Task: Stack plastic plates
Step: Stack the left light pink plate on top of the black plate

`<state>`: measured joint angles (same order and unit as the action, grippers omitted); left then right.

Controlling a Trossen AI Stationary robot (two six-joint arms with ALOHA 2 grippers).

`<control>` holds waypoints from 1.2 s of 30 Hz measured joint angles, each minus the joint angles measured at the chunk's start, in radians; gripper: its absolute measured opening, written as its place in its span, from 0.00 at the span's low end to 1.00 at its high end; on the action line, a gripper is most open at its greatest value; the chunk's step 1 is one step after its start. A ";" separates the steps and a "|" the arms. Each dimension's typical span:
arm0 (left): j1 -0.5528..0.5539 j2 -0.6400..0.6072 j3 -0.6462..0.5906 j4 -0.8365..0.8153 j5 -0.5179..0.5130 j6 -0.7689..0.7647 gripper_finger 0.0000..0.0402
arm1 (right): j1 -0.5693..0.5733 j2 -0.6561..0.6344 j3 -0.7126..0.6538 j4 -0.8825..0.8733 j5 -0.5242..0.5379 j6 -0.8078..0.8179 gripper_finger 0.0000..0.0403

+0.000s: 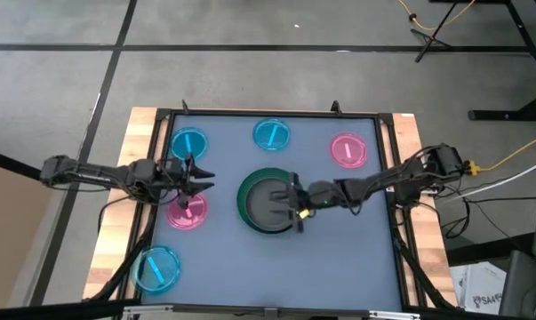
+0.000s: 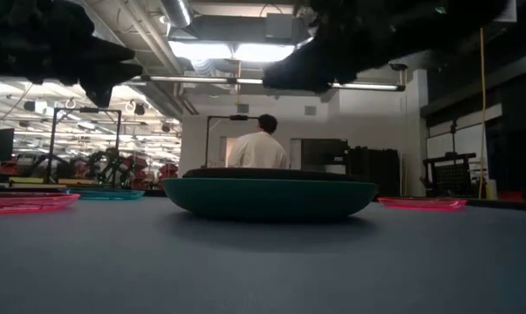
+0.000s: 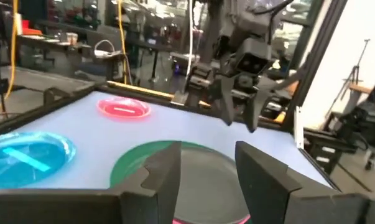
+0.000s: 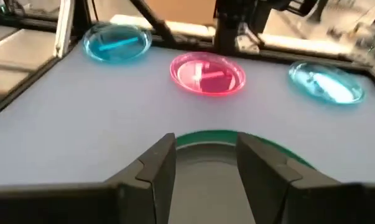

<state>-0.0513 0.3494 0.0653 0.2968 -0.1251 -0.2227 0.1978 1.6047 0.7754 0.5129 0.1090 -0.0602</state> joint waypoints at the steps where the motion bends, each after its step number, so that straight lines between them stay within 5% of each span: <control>1: -0.016 0.025 0.022 -0.009 -0.011 0.007 0.36 | 0.011 0.000 -0.018 0.049 0.012 0.000 0.39; 11: -0.215 0.313 0.285 -0.324 -0.214 -0.014 0.36 | 0.067 0.020 -0.069 0.141 0.109 0.009 0.39; 25: -0.559 0.810 0.708 -0.850 -0.414 -0.427 0.36 | 0.071 0.096 -0.069 0.139 0.109 0.014 0.39; 36: -0.707 1.088 0.817 -1.167 -0.290 -0.871 0.36 | 0.071 0.116 -0.069 0.140 0.108 0.027 0.39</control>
<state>-0.7582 1.4371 0.8825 -0.8702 -0.4148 -1.0941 0.2687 1.7211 0.7067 0.6526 0.2173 -0.0331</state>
